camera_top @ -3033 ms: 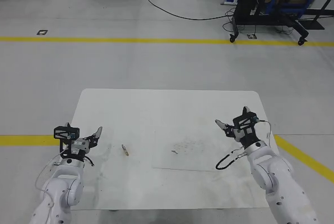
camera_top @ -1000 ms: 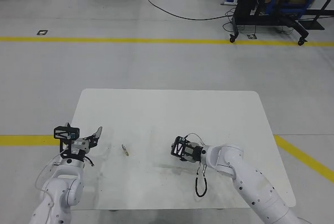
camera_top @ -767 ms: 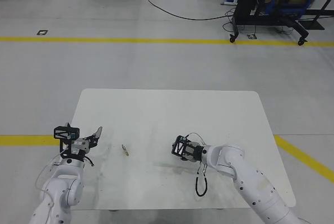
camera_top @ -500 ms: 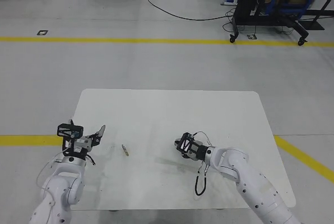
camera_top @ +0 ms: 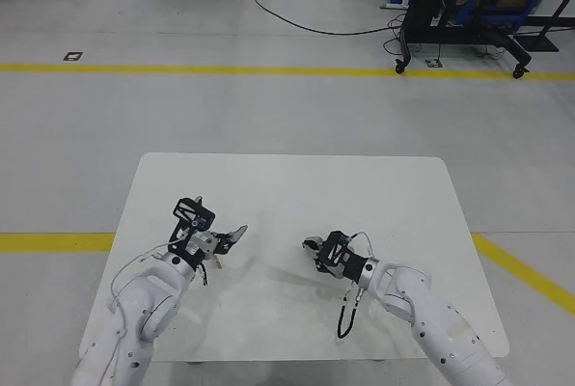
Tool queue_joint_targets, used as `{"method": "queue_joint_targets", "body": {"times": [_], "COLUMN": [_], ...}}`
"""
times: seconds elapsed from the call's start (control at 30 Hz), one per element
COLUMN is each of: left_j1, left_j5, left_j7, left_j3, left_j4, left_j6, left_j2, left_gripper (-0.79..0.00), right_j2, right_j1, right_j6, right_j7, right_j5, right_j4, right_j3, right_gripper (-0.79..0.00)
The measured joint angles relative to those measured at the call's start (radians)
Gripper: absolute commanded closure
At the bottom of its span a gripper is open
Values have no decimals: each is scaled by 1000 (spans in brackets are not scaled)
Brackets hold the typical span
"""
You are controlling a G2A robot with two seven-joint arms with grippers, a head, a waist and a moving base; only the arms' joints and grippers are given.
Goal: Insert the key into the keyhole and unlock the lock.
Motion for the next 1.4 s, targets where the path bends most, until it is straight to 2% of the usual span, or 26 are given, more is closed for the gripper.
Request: {"method": "queue_joint_targets", "body": {"times": [0.23, 0.63, 0.9, 1.03, 1.13, 1.4], "left_j1": [-72, -113, -112, -79, -51, -43], "left_j5": [81, 130, 103, 70, 66, 29], "left_j7": [-51, -98, -90, -44, -16, 14], "left_j3": [125, 224, 214, 162, 133, 124], "left_j4": [73, 157, 138, 52, -5, -11], "left_j6": [-3, 47, 81, 102, 113, 125], "left_j2": [-13, -30, -34, -29, -25, -28], "left_gripper": [-785, -785, -785, -785, -785, -785], "right_j2": [1, 0, 11, 22, 22, 19], "right_j1": [10, 5, -38, -84, -84, -88], "right_j6": [-6, 27, -10, 5, 7, 0], "right_j7": [-15, -68, -173, -186, -184, -197], "right_j5": [-12, -39, 11, 17, 16, 38], "right_j4": [25, 44, 18, -54, -50, -49], "right_j3": [-7, -17, 28, 77, 78, 73], "right_gripper": [0, 0, 0, 0, 0, 0]}}
